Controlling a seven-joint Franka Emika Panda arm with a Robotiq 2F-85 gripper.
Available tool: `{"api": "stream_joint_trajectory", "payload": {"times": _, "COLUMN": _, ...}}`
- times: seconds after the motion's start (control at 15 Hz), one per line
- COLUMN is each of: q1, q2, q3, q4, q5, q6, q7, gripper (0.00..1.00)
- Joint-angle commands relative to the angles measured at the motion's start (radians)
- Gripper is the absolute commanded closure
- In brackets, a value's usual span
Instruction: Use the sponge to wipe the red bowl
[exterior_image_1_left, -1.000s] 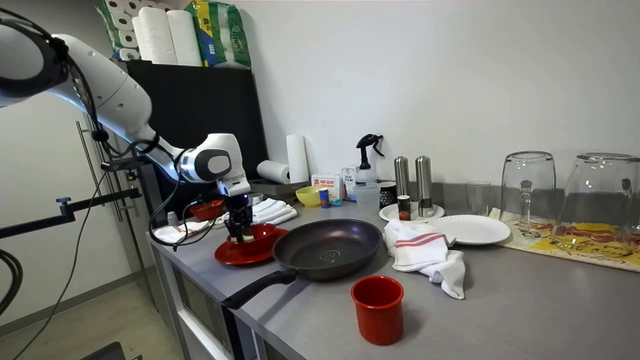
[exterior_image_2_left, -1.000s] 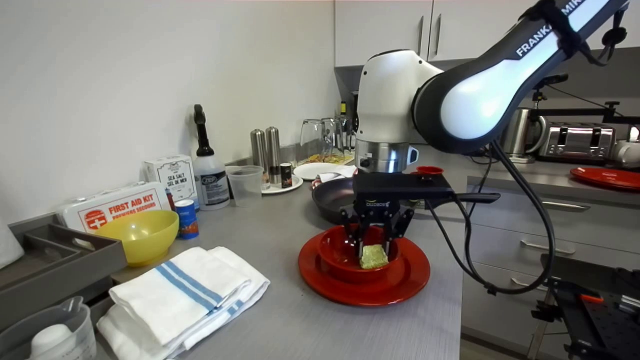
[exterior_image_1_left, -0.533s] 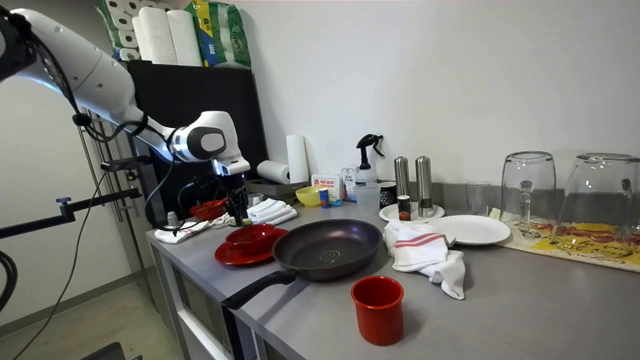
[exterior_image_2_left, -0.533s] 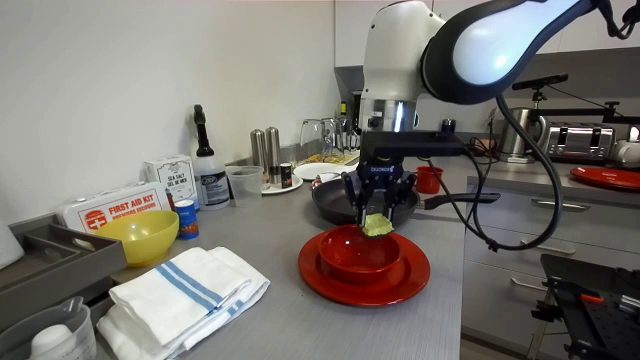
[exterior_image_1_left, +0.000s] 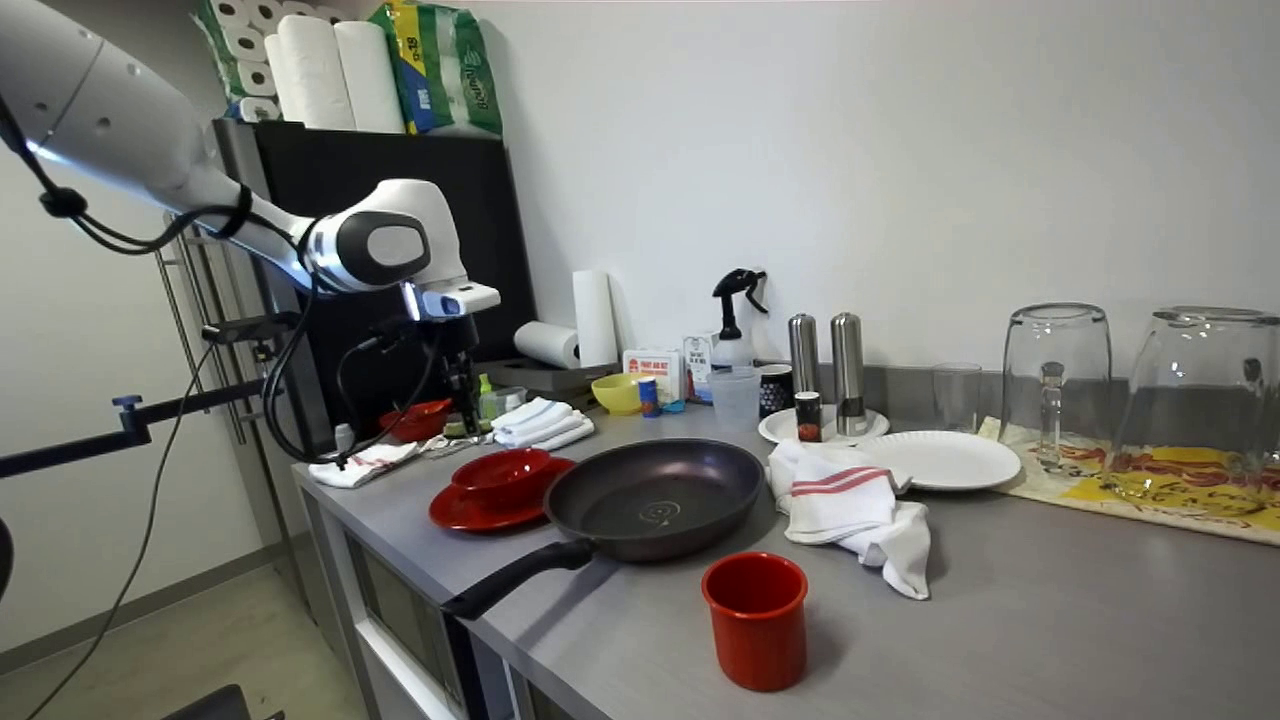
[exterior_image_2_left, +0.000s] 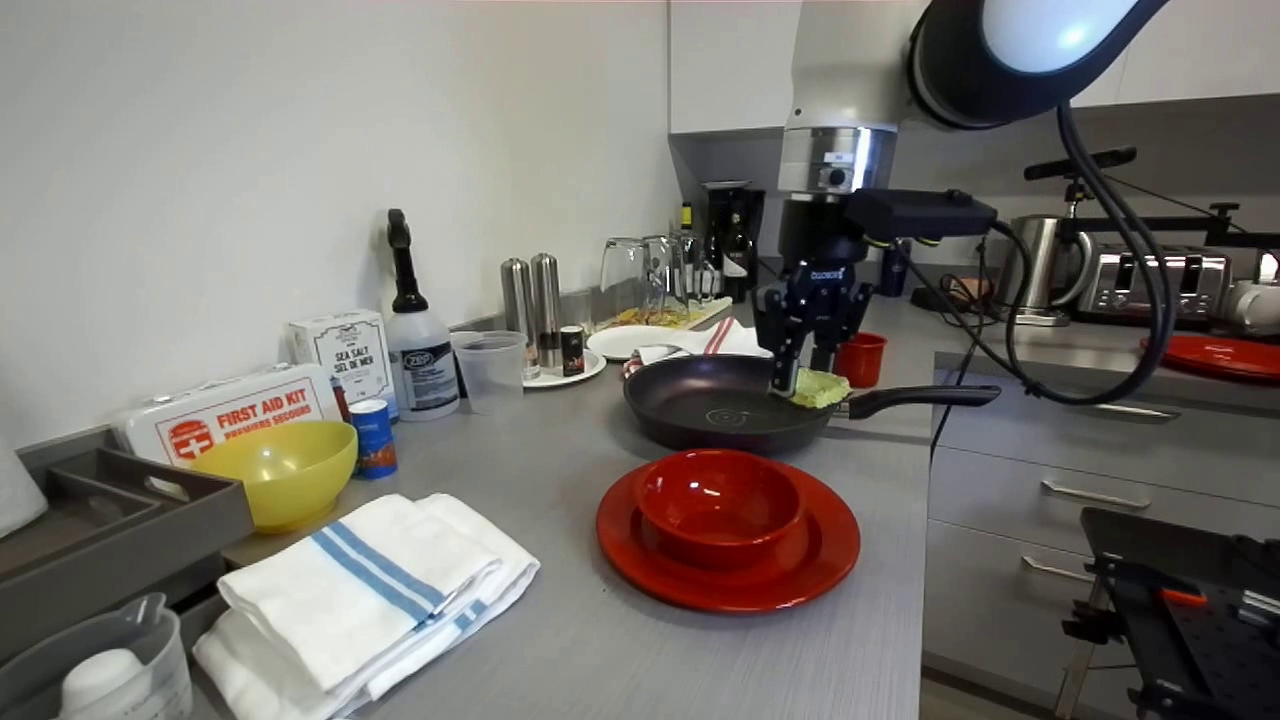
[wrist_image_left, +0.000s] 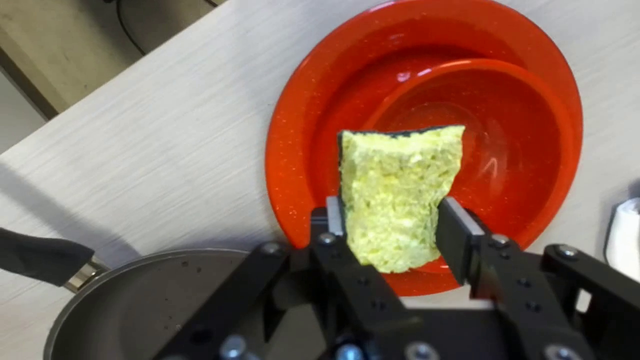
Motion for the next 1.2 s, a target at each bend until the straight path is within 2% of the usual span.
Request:
{"api": "stream_joint_trajectory", "payload": {"times": 0.0, "q1": -0.044, "q2": -0.086, "q3": -0.001, "q4": -0.101, "q5": 0.012, "q6": -0.021, "q7": -0.092, "gripper": 0.77}}
{"api": "stream_joint_trajectory", "payload": {"times": 0.53, "q1": -0.134, "q2": -0.019, "q3": -0.018, "q4": -0.206, "q5": -0.004, "q6": 0.061, "q7": 0.069, "gripper": 0.77}}
{"api": "stream_joint_trajectory", "payload": {"times": 0.93, "q1": -0.155, "q2": 0.101, "q3": -0.052, "q4": -0.242, "q5": -0.02, "q6": 0.319, "q7": 0.35, "gripper": 0.77}}
{"api": "stream_joint_trajectory", "payload": {"times": 1.13, "q1": -0.142, "q2": 0.142, "q3": -0.081, "q4": -0.25, "q5": -0.059, "q6": 0.379, "q7": 0.494, "gripper": 0.77}}
